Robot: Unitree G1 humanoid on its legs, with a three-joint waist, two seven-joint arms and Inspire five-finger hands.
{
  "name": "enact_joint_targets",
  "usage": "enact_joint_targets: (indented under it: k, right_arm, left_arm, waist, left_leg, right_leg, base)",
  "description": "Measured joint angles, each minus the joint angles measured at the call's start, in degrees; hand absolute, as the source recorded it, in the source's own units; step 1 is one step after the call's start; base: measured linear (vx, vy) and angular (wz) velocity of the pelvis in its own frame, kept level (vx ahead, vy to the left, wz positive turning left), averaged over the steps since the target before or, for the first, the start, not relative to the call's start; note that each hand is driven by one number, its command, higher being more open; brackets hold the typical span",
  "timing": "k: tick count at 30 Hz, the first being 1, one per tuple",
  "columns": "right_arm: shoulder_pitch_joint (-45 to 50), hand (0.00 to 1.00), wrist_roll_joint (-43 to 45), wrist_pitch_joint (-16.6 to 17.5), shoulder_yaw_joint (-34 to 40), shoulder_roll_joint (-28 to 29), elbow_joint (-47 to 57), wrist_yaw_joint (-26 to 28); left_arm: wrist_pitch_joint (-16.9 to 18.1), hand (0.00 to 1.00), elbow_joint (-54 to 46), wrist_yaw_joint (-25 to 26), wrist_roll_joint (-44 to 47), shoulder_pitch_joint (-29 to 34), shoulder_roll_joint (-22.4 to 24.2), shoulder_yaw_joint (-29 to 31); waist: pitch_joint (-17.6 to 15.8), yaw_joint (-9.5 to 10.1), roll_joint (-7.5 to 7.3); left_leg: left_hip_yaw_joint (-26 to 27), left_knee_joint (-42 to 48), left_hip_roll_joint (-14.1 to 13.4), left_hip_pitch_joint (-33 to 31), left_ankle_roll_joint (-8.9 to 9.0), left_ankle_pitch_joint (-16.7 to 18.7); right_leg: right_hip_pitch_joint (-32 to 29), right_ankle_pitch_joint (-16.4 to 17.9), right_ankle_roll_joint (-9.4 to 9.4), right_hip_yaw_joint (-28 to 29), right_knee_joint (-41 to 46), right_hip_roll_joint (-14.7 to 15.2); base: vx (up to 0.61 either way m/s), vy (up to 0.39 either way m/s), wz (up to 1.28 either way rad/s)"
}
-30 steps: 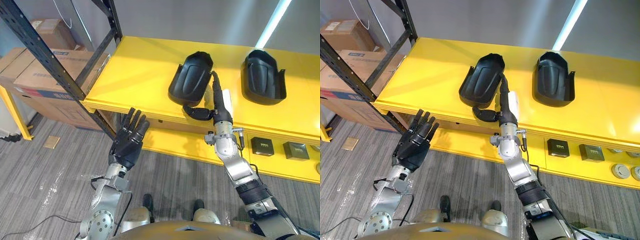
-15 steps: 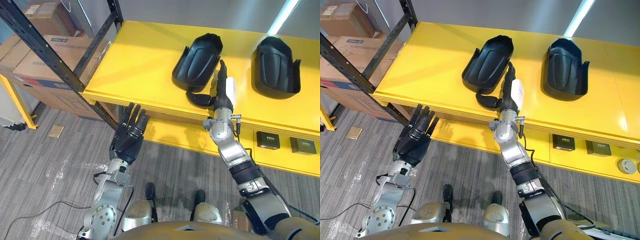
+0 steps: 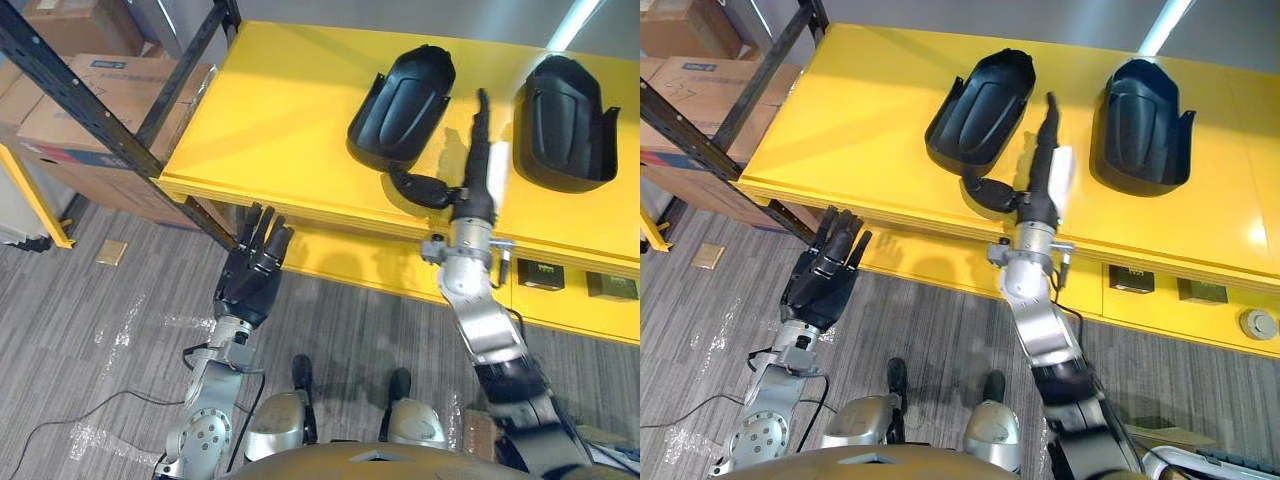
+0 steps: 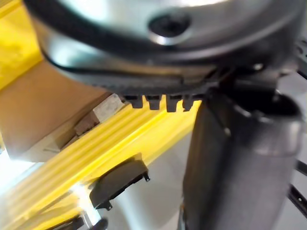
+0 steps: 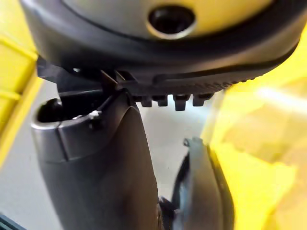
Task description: Walk over and take three plastic housings, then place them on the shelf
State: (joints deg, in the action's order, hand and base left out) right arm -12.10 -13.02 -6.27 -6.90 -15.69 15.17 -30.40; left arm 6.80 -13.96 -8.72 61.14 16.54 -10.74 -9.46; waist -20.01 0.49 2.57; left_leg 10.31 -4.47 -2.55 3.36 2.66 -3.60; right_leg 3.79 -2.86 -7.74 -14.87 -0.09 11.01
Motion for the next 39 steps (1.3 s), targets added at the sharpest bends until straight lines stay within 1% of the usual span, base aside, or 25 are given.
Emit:
enact_joint_targets:
  k: [1,3,5,7,9,10,11,13,14,15,18,20,21,22,23,24,27,28,30,33,36,37,39]
  right_arm:
    - [0.4,1.00,0.0,0.8,1.9,-0.3,2.4,0.0]
    - [0.4,1.00,0.4,1.7,5.1,-1.5,5.1,0.2]
    - [-0.1,1.00,3.2,2.7,7.9,-5.3,6.6,2.1]
    - [-0.5,1.00,5.0,2.7,8.4,-7.8,6.4,3.2]
    - [-2.7,1.00,9.9,2.6,7.7,-9.4,4.0,5.1]
    - [-4.3,1.00,11.9,2.4,7.0,-9.8,1.8,5.9]
    - [-7.3,1.00,14.1,2.1,5.9,-10.5,-2.8,6.6]
    - [-10.4,1.00,15.1,1.8,5.3,-10.9,-8.4,7.4]
    - [-12.8,1.00,16.8,1.5,5.3,-11.0,-12.7,7.9]
    - [-15.1,1.00,19.0,1.5,5.2,-11.0,-17.0,8.7]
    - [-20.7,1.00,22.4,1.3,4.8,-11.1,-25.2,11.3]
    - [-26.6,1.00,23.8,1.3,3.8,-12.2,-33.0,14.7]
    - [-27.9,1.00,24.3,1.3,3.4,-12.6,-34.6,15.4]
    - [-31.0,1.00,25.2,1.3,2.5,-13.4,-38.0,16.8]
    - [-34.5,1.00,25.4,1.3,1.5,-13.5,-41.7,17.7]
    - [-36.2,1.00,25.8,1.3,1.0,-13.5,-43.4,18.1]
    - [-45.0,1.00,30.5,1.3,-0.9,-13.6,-49.4,19.9]
    - [-46.0,1.00,31.2,1.3,-1.3,-13.6,-49.8,20.0]
    - [-50.5,1.00,34.0,0.8,-2.9,-13.6,-53.4,20.3]
    - [-55.2,1.00,36.5,-0.6,-3.9,-13.6,-57.8,19.8]
    - [-57.6,1.00,36.6,-2.3,-4.0,-13.5,-58.6,18.3]
    - [-58.1,1.00,36.6,-2.5,-4.3,-13.5,-59.0,18.1]
    - [-60.0,1.00,36.5,-4.1,-4.9,-13.4,-60.1,16.5]
  left_arm:
    - [0.6,1.00,-0.1,0.2,0.0,0.0,0.0,0.5]
    - [0.7,1.00,-0.2,0.7,0.0,-0.4,-0.2,1.1]
    - [0.7,1.00,-1.7,1.5,-0.1,0.1,-0.8,1.4]
    - [0.7,1.00,-3.1,2.2,-0.8,0.2,-1.6,1.6]
    - [1.0,1.00,-6.0,2.5,-1.6,-1.0,-2.2,2.3]
    - [1.7,1.00,-7.8,2.5,-3.1,-1.8,-2.8,2.6]
    - [2.7,1.00,-10.9,2.4,-5.7,-4.2,-4.0,3.5]
    - [3.5,1.00,-13.8,2.0,-8.1,-7.5,-5.0,4.8]
    - [3.9,1.00,-15.4,1.5,-10.8,-10.2,-5.9,6.1]
    - [4.4,1.00,-16.1,1.1,-12.8,-12.4,-6.7,7.4]
    - [4.1,1.00,-15.9,1.1,-15.2,-16.1,-8.1,9.9]
    - [2.5,1.00,-13.7,2.4,-18.1,-20.4,-8.9,10.9]
    - [1.7,1.00,-12.6,2.5,-18.9,-21.8,-9.1,10.9]
    - [0.2,1.00,-10.4,2.4,-19.1,-24.1,-9.9,10.7]
    - [-0.9,1.00,-7.0,2.5,-19.0,-26.4,-10.9,10.2]
    - [-1.7,1.00,-5.1,2.4,-19.0,-27.7,-11.4,9.9]
    - [-5.2,1.00,6.1,3.0,-19.3,-34.8,-13.7,7.3]
    - [-6.1,1.00,7.9,3.1,-19.3,-36.1,-13.9,6.9]
    - [-8.7,1.00,15.0,3.1,-18.9,-40.8,-14.4,5.4]
    - [-10.5,1.00,20.7,3.1,-18.4,-45.6,-14.4,3.5]
    - [-11.1,1.00,22.8,3.0,-18.1,-48.1,-14.4,1.6]
    - [-11.1,1.00,22.9,3.0,-18.0,-48.3,-14.4,1.4]
    - [-11.6,1.00,23.6,2.6,-17.9,-48.9,-14.4,1.0]
  waist:
    - [-0.2,-0.64,-0.40]
    - [-0.4,-1.11,-0.73]
    - [-0.3,-1.89,-1.03]
    - [-0.3,-2.00,-1.04]
    - [-0.2,-2.01,-1.07]
    - [-0.2,-2.00,-1.09]
    - [-0.2,-1.88,-1.09]
    - [0.0,-1.43,-1.03]
    - [0.1,-0.80,-0.96]
    - [0.3,-0.48,-0.77]
    - [0.8,-0.36,-0.21]
    - [1.0,0.42,0.15]
    - [1.1,0.72,0.21]
    - [1.1,0.91,0.22]
    - [1.1,1.01,0.23]
    - [1.1,1.02,0.23]
    - [1.1,1.16,0.25]
    - [1.1,1.15,0.25]
    - [1.0,1.20,0.30]
    - [0.4,1.41,0.47]
    - [-1.5,1.46,1.12]
    - [-1.7,1.47,1.27]
    - [-2.4,1.25,1.52]
  left_leg:
    - [0.4,0.4,0.0,0.1,-0.04,0.5]
    - [0.9,1.1,-0.1,0.1,-0.04,1.1]
    - [1.2,1.8,-0.2,0.2,0.05,1.7]
    - [1.2,2.3,-0.2,0.4,0.11,1.9]
    - [1.3,2.2,-0.2,1.3,0.15,1.9]
    - [1.3,2.2,-0.2,1.7,0.17,1.9]
    - [1.1,2.2,-0.2,2.2,0.17,1.9]
    - [0.8,2.1,-0.2,2.2,0.13,1.9]
    - [0.6,2.1,-0.2,2.2,0.09,1.7]
    - [0.4,2.0,-0.1,2.2,0.04,1.5]
    - [0.1,1.6,0.0,2.5,-0.13,0.6]
    - [-0.4,1.1,0.1,3.0,-0.12,0.1]
    - [-0.5,1.1,0.1,3.0,-0.13,0.1]
    - [-1.0,1.1,0.1,2.9,-0.14,-0.1]
    - [-1.2,1.1,0.0,2.9,-0.12,-0.1]
    - [-1.3,1.2,0.0,2.8,-0.09,-0.2]
    - [-1.7,1.3,-0.1,0.2,-0.14,-1.1]
    - [-1.7,1.3,-0.1,-0.4,-0.20,-1.2]
    - [-1.7,1.4,0.0,-1.9,-0.42,-1.7]
    - [-1.6,1.4,0.0,-3.4,-0.56,-2.2]
    - [-1.3,1.7,0.0,-3.4,-0.56,-2.2]
    - [-1.2,1.7,0.0,-3.4,-0.56,-2.2]
    - [-0.8,2.4,0.1,-3.9,-0.56,-2.2]
  right_leg:
    - [0.0,0.0,0.00,0.6,0.0,0.0]
    - [-0.1,0.0,-0.01,1.2,0.0,0.0]
    - [0.2,0.0,-0.01,1.4,0.0,0.0]
    - [0.6,0.0,-0.01,1.4,0.0,-0.1]
    - [1.4,0.0,-0.01,1.5,0.0,-0.1]
    - [1.8,0.0,-0.01,1.6,0.0,-0.2]
    - [2.4,0.0,-0.01,1.4,0.1,-0.1]
    - [2.5,0.0,-0.03,1.1,0.2,-0.1]
    - [2.5,-0.1,-0.04,1.0,0.2,-0.1]
    - [2.7,-0.1,-0.05,0.7,0.2,-0.1]
    - [3.2,-0.3,-0.11,0.0,0.1,0.1]
    - [3.6,-0.3,-0.11,-0.2,0.1,0.1]
    - [3.7,-0.3,-0.10,-0.3,0.1,0.1]
    - [3.8,-0.4,-0.06,-0.5,0.1,0.1]
    - [4.0,-0.6,0.12,-0.5,-0.1,0.0]
    - [4.0,-0.7,0.17,-0.5,-0.2,0.0]
    - [2.0,-1.9,0.51,-0.6,-1.2,-0.3]
    - [1.5,-2.1,0.53,-0.6,-1.2,-0.3]
    - [-0.1,-2.6,0.68,-0.5,-1.2,-0.3]
    - [-1.8,-2.9,0.76,-0.3,-0.9,-0.2]
    - [-2.0,-2.9,0.76,0.0,-0.6,-0.2]
    - [-2.3,-2.9,0.78,0.3,-0.4,-0.2]
    - [-3.0,-2.8,0.85,1.0,0.1,-0.2]
  base:
    - [0.01,0.009,-0.20]
    - [0.00,0.007,-0.19]
    - [0.00,0.000,-0.09]
    - [-0.01,-0.001,-0.02]
    - [-0.03,0.001,-0.06]
    - [-0.05,0.005,-0.01]
    - [-0.07,0.007,0.04]
    - [-0.07,0.008,0.08]
    - [-0.06,0.012,0.09]
    - [-0.05,0.011,0.11]
    - [-0.02,0.010,0.12]
    - [-0.03,0.010,0.04]
    - [-0.03,0.004,0.07]
    - [-0.04,0.003,0.08]
    - [-0.04,0.004,0.07]
    - [-0.05,0.004,0.07]
    - [-0.06,0.009,0.06]
    - [-0.05,0.015,0.05]
    - [-0.04,0.014,0.03]
    - [-0.03,0.011,0.02]
    - [-0.02,0.006,-0.06]
    - [-0.01,0.009,-0.13]
    - [-0.01,0.005,-0.12]
